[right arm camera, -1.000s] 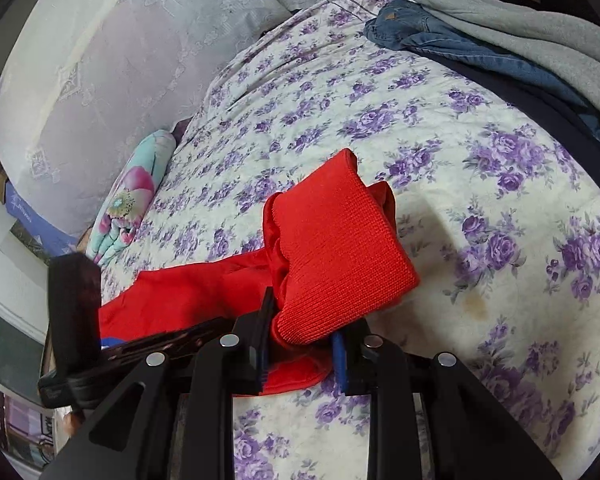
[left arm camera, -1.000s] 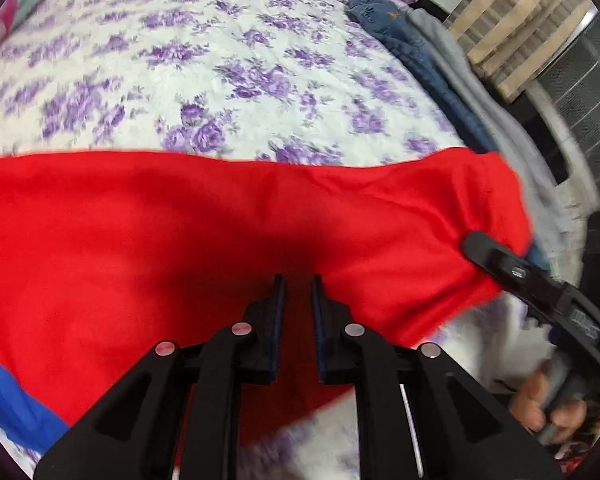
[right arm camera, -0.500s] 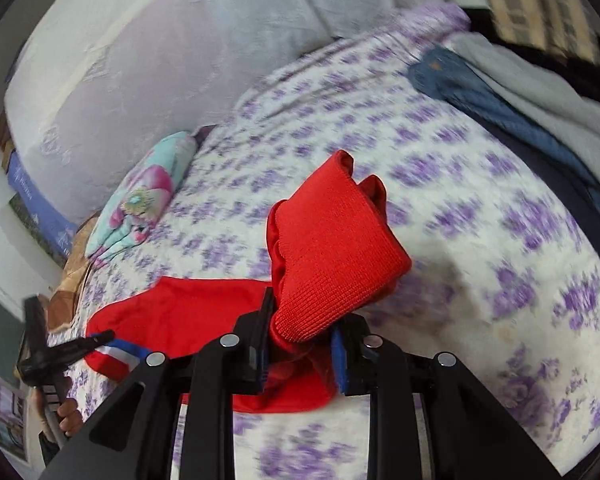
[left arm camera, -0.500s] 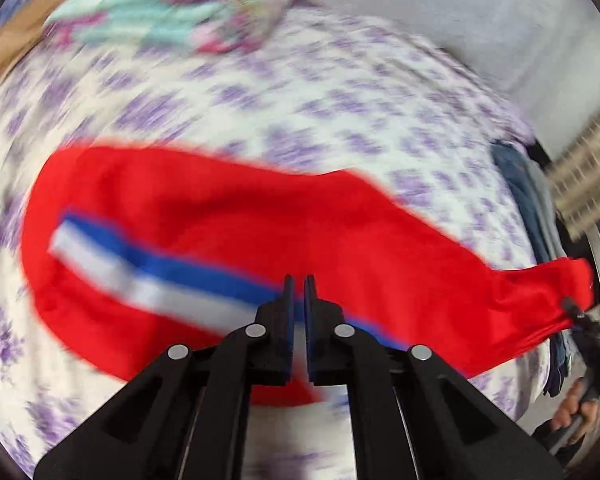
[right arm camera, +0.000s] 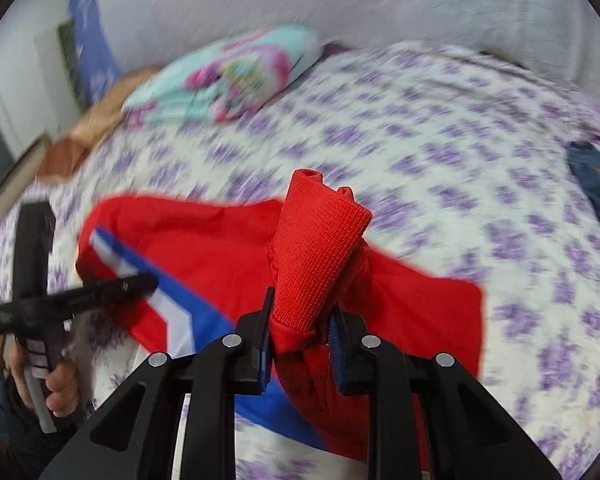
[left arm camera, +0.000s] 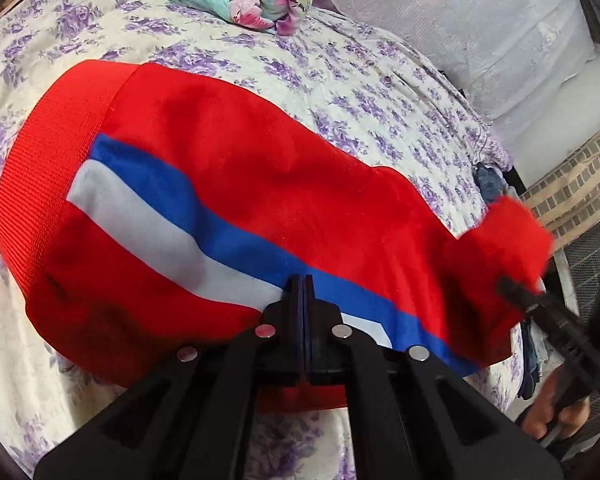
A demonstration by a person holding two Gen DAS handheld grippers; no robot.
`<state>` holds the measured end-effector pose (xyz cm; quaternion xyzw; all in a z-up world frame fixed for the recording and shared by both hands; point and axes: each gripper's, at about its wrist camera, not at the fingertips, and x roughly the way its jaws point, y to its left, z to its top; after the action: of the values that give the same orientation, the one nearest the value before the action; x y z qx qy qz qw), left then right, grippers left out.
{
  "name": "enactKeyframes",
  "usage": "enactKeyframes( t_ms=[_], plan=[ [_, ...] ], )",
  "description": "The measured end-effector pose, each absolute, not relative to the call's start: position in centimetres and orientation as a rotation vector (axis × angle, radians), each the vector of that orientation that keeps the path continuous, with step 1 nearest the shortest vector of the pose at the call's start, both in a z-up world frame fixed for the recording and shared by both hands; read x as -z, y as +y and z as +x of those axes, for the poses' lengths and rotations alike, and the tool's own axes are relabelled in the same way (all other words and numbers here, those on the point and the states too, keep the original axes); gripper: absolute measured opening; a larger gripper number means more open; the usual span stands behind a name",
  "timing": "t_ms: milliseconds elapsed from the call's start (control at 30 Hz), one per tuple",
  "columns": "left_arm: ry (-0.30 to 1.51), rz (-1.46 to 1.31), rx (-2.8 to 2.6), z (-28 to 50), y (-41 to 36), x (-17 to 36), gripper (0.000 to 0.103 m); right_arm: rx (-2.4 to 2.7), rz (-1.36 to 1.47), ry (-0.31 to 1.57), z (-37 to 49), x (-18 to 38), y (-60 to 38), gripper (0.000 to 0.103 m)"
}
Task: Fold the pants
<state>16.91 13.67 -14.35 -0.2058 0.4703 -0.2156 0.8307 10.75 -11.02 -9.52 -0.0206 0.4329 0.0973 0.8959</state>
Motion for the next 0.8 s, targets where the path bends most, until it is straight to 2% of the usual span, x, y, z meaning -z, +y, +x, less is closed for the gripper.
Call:
enactKeyframes(
  t_ms=[100,133,167,267,367,533,600,633,800],
  plan=[
    [0.992,-0.423,0.457,16.9,13.5,14.3,0.001,-0.190,-0.104,0.945,11.4,11.5,-9.0,0.027],
    [0.991,-0.417,0.455,16.9,13.3,14.4,0.001,-0.187,-0.114,0.954,11.5,11.9,-8.7,0.031],
    [0.989,-0.413,0.455,16.9,13.3,14.3,0.001,-0.185,-0.122,0.968,11.6,12.2,-8.4,0.041],
    [0.990,-0.417,0.460,16.9,13.3,14.4,0.001,-0.211,-0.136,0.994,11.2,12.4,-7.6,0.055],
    [0.990,-0.418,0.465,17.0,13.4,14.5,0.001,-0.311,-0.078,1.016,10.2,11.1,-7.5,0.055],
    [0.990,-0.417,0.463,17.0,13.4,14.5,0.001,-0.374,0.021,0.943,8.9,7.9,-8.7,0.055],
    [0.989,-0.415,0.463,17.0,13.5,14.5,0.001,-0.367,0.045,0.904,9.2,7.3,-8.9,0.046],
    [0.989,-0.416,0.464,17.0,13.5,14.5,0.001,-0.370,0.047,0.909,9.6,7.6,-8.7,0.036],
    [0.989,-0.414,0.464,17.1,13.5,14.5,0.001,-0.387,0.030,1.096,13.0,14.4,-6.5,0.011]
  ],
)
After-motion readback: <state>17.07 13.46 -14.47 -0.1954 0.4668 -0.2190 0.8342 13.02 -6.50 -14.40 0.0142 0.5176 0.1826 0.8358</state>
